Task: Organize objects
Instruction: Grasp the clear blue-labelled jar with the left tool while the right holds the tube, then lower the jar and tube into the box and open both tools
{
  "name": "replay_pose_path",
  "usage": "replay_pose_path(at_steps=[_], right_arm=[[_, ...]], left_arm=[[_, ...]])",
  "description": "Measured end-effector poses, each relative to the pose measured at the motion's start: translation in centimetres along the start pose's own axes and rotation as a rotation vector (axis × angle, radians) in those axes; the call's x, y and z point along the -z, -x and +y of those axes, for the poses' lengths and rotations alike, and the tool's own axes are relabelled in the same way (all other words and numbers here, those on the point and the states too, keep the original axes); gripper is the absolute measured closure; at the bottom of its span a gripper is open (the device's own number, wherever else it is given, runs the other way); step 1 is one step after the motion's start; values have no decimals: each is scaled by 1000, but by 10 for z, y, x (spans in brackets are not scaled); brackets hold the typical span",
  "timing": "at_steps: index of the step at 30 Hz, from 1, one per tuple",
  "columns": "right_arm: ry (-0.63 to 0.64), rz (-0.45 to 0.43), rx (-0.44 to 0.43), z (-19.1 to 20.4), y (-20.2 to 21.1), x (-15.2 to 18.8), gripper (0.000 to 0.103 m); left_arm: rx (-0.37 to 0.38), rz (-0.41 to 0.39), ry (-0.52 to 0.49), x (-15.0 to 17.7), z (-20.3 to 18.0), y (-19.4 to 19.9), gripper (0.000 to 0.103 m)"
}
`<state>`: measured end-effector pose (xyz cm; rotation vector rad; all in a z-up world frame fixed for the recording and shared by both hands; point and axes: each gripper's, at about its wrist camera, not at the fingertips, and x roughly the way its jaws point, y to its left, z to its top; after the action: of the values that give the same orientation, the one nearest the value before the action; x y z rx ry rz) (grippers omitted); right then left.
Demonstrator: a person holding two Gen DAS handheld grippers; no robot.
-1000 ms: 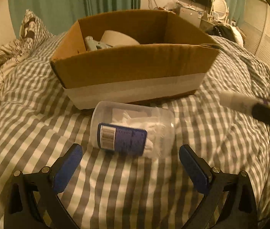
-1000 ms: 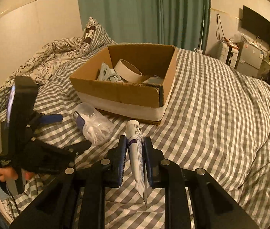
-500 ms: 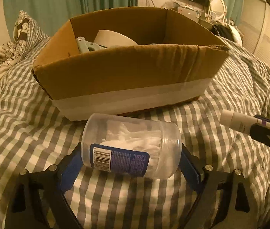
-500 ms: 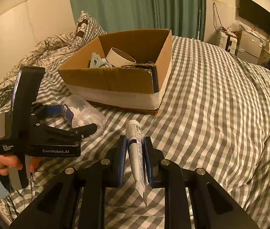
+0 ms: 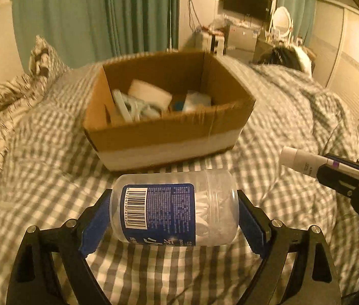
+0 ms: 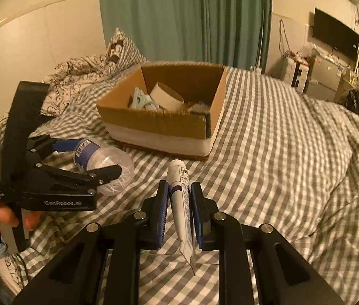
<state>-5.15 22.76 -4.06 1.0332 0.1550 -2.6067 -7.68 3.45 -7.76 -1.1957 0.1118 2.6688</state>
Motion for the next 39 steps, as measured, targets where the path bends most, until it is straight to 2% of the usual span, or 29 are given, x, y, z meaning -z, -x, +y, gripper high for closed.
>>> replay_pose_path(at_steps=[10, 14, 21, 30, 35, 39], right_arm=[[63, -130, 41, 10, 46, -41, 86], [71, -182, 36, 10, 53, -68, 86], [67, -246, 23, 7, 47, -118, 86], [29, -253, 29, -9, 0, -171, 86], [18, -214, 26, -10, -43, -185, 86], [13, -170, 19, -11, -80, -186, 86]], left_arm=[[22, -149, -5, -52, -7, 61, 10], [20, -181, -8, -77, -5, 69, 10], [11, -238, 44, -129, 11, 70, 10], [-22, -260, 71, -181, 31, 35, 10], [-40, -222, 67, -187, 40, -6, 10], [-41, -177, 61, -176, 50, -50, 10]])
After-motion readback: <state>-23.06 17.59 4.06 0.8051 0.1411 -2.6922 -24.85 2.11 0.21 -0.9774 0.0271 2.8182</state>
